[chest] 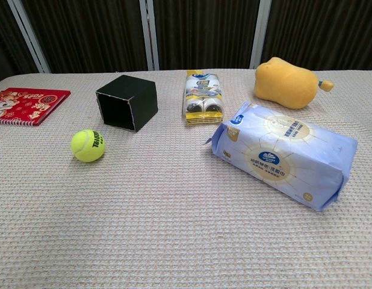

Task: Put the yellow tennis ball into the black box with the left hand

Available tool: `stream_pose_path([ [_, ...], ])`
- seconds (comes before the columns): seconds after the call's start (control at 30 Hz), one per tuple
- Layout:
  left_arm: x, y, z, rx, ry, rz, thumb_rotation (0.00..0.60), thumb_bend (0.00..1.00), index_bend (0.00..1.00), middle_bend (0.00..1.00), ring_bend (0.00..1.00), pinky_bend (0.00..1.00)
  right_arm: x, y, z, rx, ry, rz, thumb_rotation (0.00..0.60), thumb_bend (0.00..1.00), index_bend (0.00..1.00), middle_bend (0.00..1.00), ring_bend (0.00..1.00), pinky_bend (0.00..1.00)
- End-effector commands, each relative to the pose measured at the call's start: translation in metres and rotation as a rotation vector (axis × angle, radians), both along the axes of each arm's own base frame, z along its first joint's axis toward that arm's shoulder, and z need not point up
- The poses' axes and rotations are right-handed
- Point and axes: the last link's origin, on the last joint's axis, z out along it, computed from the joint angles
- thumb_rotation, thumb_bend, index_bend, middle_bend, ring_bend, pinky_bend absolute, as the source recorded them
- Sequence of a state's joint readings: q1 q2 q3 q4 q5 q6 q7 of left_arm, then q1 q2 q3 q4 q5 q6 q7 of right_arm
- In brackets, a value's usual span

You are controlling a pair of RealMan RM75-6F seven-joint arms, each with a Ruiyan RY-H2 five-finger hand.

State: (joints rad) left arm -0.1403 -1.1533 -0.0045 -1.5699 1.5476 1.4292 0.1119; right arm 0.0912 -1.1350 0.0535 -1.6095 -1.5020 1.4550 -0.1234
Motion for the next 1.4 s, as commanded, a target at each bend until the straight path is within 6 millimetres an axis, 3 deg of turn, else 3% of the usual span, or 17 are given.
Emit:
stream_pose_path([
  [0.03,0.000,0.000,0.000,-0.002,0.000,0.000,0.600,0.06,0.05,0.07,0.00,0.06,0.000,0.000,0.000,0.003,0.001,-0.001,0.600,0.29,0.00,0.00,0.00,0.00],
  [0.3,0.000,0.005,-0.008,-0.035,0.011,0.007,0.600,0.08,0.07,0.11,0.01,0.08,-0.001,0.001,0.002,-0.009,-0.001,-0.003,0.600,0.29,0.00,0.00,0.00,0.00],
  [0.37,0.001,0.008,-0.012,-0.052,0.018,0.004,0.600,0.12,0.14,0.22,0.08,0.17,-0.001,0.002,0.003,-0.015,-0.003,-0.003,0.600,0.29,0.00,0.00,0.00,0.00],
  [0.5,0.006,0.020,-0.029,-0.072,0.043,-0.038,0.600,0.32,0.39,0.50,0.28,0.46,-0.001,0.005,0.004,-0.020,-0.004,-0.006,0.600,0.29,0.00,0.00,0.00,0.00],
  [0.6,0.008,0.030,-0.044,-0.073,0.068,-0.081,0.600,0.42,0.52,0.63,0.37,0.58,0.000,0.006,0.005,-0.024,-0.007,-0.002,0.600,0.29,0.00,0.00,0.00,0.00],
  [0.7,0.010,0.041,-0.055,-0.064,0.064,-0.106,0.600,0.46,0.60,0.69,0.41,0.62,-0.001,0.006,0.006,-0.028,-0.009,-0.005,0.600,0.29,0.00,0.00,0.00,0.00],
  [1.0,0.016,0.065,-0.083,-0.120,0.050,-0.127,0.600,0.47,0.63,0.74,0.45,0.64,-0.001,0.005,0.007,-0.027,-0.014,-0.006,0.600,0.29,0.00,0.00,0.00,0.00],
  [1.4,0.029,0.084,-0.113,-0.234,0.046,-0.138,0.600,0.46,0.59,0.74,0.47,0.66,-0.002,0.007,0.012,-0.038,-0.024,0.000,0.600,0.29,0.00,0.00,0.00,0.00],
])
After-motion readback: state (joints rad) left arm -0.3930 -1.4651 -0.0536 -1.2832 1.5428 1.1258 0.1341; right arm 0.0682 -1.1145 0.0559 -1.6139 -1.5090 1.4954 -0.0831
